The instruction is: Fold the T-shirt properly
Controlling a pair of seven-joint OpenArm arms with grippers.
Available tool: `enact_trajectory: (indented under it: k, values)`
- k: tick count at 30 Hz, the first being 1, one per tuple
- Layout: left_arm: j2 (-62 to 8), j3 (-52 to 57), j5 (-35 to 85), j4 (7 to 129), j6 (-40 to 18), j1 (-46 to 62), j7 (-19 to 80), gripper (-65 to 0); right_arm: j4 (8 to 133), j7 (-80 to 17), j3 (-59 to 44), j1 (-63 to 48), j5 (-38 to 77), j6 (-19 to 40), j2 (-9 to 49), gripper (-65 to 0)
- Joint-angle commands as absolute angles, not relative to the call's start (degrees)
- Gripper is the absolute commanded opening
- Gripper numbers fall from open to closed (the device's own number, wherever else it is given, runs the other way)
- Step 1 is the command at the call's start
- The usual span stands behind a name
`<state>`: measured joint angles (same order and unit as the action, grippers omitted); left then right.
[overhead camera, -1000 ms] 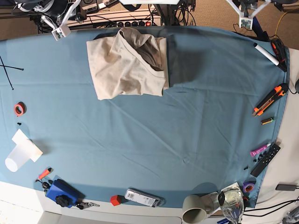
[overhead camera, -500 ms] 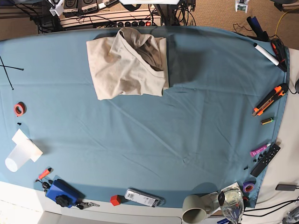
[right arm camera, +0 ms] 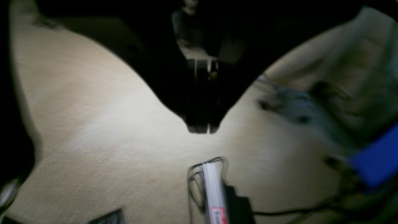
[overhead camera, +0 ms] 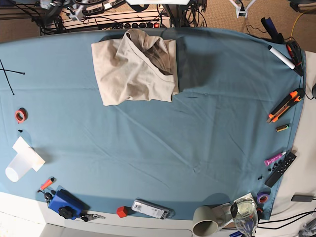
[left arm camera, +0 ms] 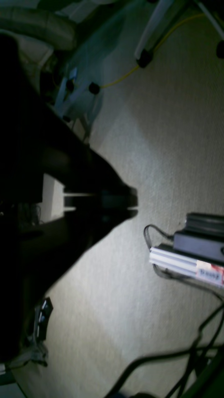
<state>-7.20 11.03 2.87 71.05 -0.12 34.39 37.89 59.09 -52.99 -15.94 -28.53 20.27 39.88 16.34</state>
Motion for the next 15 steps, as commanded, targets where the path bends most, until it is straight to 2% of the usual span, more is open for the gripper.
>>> enact_trajectory:
  k: [1,5,11,15]
  values:
    - [-7.51,11.11,2.33,68.97,-0.1,33.98,36.91,-65.0,57.8,-50.76,-14.31,-28.18,17.87,40.0,16.99,-65.0]
    - [-7.46,11.11,2.15,57.69,-0.56,29.32,28.4,-65.0,50.41,-40.05,-6.59,-23.62,8.75,40.0,16.99,-65.0]
    - [-7.25,11.14,2.11,44.21,-6.37,23.97,13.04,-65.0,41.41,-27.64,2.83,-17.21,1.39,39.46,16.99,-65.0]
    - [-5.85,11.14,-0.23,38.52,-6.5,20.58,6.04,-65.0,37.58,-17.54,8.19,-14.74,-1.04,30.57,16.99,-65.0]
